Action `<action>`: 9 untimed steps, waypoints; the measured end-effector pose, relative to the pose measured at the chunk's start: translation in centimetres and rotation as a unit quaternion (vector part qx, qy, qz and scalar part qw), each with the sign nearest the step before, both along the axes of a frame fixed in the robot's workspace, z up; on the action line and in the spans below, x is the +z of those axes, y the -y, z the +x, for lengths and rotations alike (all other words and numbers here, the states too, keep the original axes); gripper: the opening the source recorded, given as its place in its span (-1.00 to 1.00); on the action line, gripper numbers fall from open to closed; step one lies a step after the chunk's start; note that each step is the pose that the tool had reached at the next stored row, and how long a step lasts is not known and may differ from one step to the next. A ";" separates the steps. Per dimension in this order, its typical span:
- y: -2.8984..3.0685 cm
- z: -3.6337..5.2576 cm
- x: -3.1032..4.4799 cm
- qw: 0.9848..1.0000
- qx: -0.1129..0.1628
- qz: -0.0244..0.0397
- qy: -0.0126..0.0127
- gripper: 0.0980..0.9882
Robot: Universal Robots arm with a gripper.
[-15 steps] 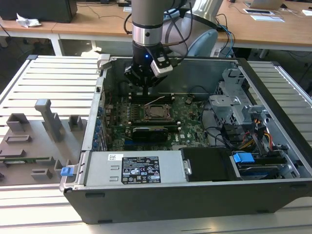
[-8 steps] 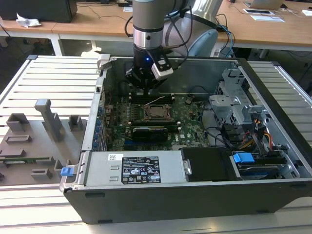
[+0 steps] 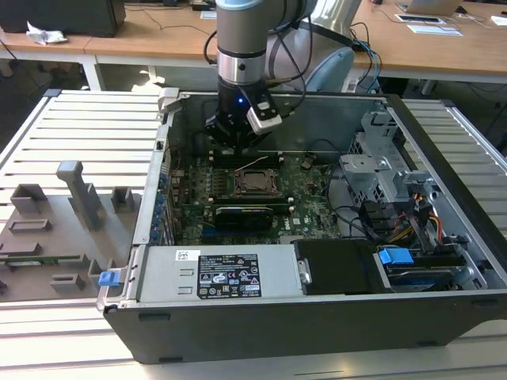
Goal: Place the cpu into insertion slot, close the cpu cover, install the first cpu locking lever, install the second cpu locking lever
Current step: 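Install the first cpu locking lever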
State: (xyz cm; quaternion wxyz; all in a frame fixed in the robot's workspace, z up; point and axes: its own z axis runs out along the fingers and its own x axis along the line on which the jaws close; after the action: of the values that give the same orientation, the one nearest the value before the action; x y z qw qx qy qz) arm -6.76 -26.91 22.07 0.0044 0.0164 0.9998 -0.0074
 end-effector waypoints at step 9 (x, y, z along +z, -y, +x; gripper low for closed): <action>-0.04 0.93 -0.84 1.000 0.000 0.000 -0.001 -0.98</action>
State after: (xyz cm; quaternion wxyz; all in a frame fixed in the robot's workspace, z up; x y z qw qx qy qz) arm -5.83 -26.87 21.23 0.0038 0.0164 0.9998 -0.0074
